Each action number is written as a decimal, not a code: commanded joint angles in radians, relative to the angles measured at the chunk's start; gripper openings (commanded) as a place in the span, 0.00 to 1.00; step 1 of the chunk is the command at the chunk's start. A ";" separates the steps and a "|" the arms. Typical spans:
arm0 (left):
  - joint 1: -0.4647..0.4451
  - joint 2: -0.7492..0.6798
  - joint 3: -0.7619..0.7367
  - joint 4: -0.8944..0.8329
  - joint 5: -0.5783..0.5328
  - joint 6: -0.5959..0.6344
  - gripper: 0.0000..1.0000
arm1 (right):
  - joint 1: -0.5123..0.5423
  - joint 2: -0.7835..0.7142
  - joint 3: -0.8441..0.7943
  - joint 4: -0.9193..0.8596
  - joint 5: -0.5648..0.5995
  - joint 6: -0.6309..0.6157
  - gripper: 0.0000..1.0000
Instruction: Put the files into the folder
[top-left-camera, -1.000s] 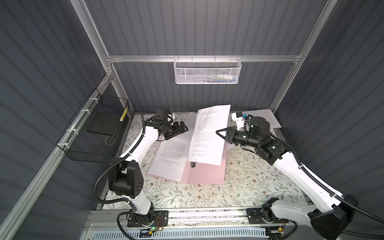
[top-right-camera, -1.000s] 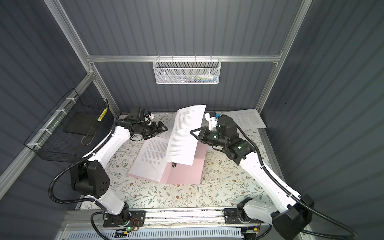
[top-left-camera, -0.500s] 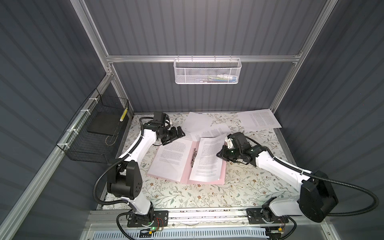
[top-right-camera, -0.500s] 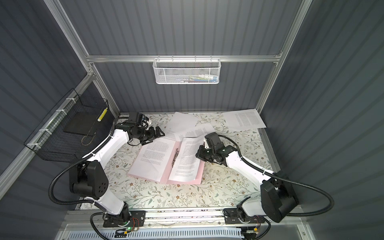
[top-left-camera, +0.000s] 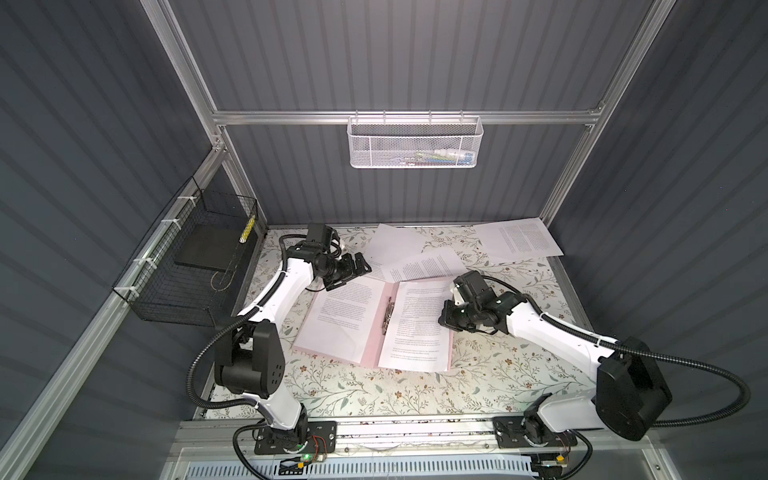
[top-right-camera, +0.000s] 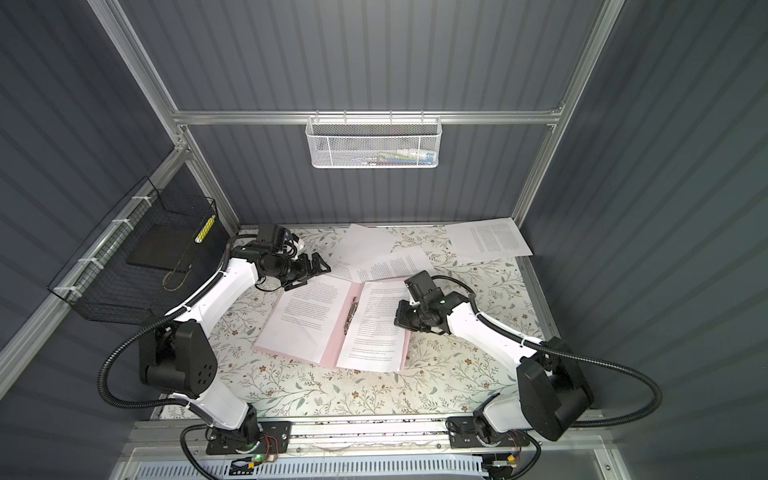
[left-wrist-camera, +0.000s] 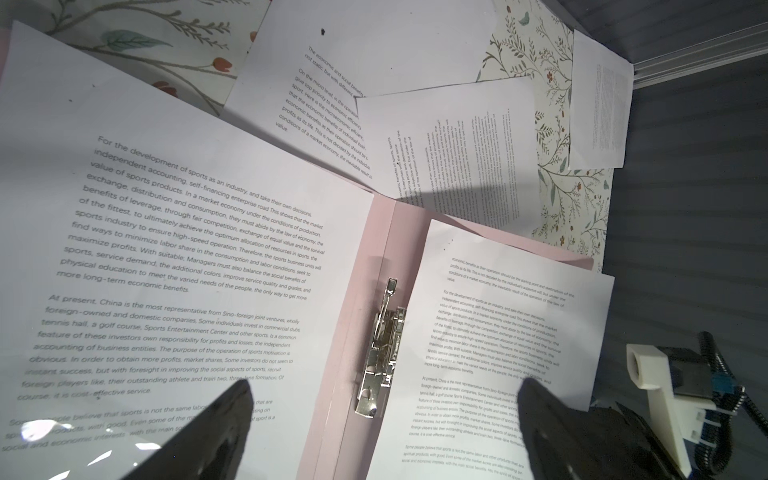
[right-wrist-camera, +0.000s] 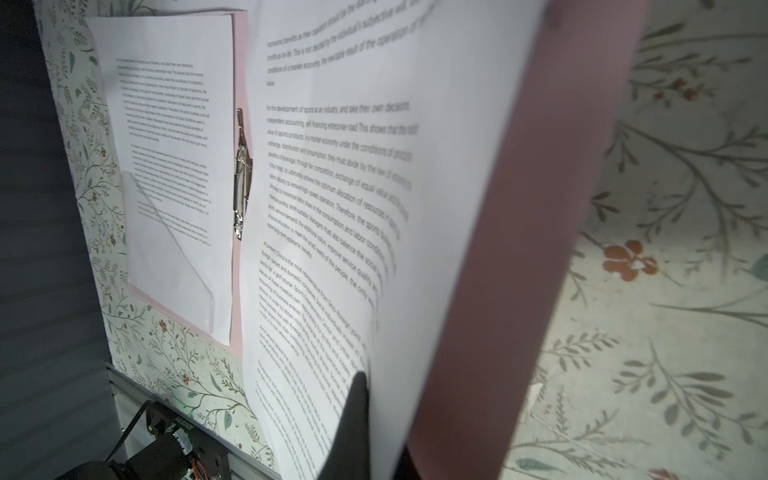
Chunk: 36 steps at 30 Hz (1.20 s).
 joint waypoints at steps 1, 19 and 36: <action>0.006 0.011 0.011 -0.005 0.027 0.023 1.00 | 0.005 0.001 0.045 -0.071 0.021 -0.061 0.00; 0.006 0.020 0.011 -0.002 0.053 0.027 1.00 | 0.025 0.073 0.086 -0.019 -0.021 -0.038 0.00; 0.006 0.020 -0.001 0.008 0.066 0.027 1.00 | 0.025 0.084 0.094 -0.022 0.025 -0.006 0.00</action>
